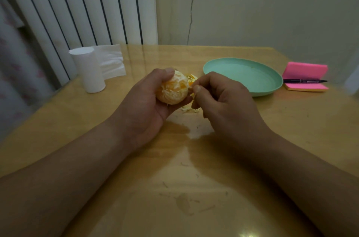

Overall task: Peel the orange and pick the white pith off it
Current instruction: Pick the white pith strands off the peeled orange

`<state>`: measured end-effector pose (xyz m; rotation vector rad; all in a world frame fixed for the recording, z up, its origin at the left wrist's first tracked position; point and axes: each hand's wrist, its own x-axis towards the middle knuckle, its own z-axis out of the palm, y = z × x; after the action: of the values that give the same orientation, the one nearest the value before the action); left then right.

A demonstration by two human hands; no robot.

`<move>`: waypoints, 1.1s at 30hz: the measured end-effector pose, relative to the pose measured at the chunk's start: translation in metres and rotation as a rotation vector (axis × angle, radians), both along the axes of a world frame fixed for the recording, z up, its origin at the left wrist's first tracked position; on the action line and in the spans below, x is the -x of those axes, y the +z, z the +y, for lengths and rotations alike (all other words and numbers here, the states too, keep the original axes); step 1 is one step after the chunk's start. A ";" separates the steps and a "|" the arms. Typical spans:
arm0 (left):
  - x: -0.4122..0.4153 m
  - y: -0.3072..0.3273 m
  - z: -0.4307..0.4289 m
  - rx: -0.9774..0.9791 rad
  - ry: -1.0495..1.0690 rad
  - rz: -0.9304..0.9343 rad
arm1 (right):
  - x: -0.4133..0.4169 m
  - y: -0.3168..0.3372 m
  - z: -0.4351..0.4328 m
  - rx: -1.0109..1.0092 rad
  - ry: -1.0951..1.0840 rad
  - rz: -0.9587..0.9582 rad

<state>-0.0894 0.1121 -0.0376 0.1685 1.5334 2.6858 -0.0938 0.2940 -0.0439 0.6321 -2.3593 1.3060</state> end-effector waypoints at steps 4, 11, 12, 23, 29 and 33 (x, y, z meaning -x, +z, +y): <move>-0.001 0.000 0.001 0.020 0.016 0.000 | 0.000 0.000 0.000 -0.023 -0.009 0.003; -0.003 0.002 0.002 0.064 0.029 0.011 | -0.002 0.001 0.000 -0.031 0.008 -0.019; -0.003 0.002 0.002 0.060 0.030 0.009 | -0.001 0.001 0.000 -0.042 0.008 -0.019; -0.004 0.004 0.002 0.062 -0.012 -0.010 | -0.002 0.002 -0.001 -0.046 -0.001 -0.003; -0.003 0.004 0.000 0.016 -0.032 -0.062 | -0.004 0.003 -0.002 -0.033 -0.005 0.005; -0.003 0.004 -0.001 0.018 -0.012 -0.061 | -0.005 0.003 -0.002 -0.028 0.020 -0.038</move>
<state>-0.0866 0.1107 -0.0337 0.0941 1.5337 2.6421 -0.0888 0.2919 -0.0404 0.6467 -2.4114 1.3067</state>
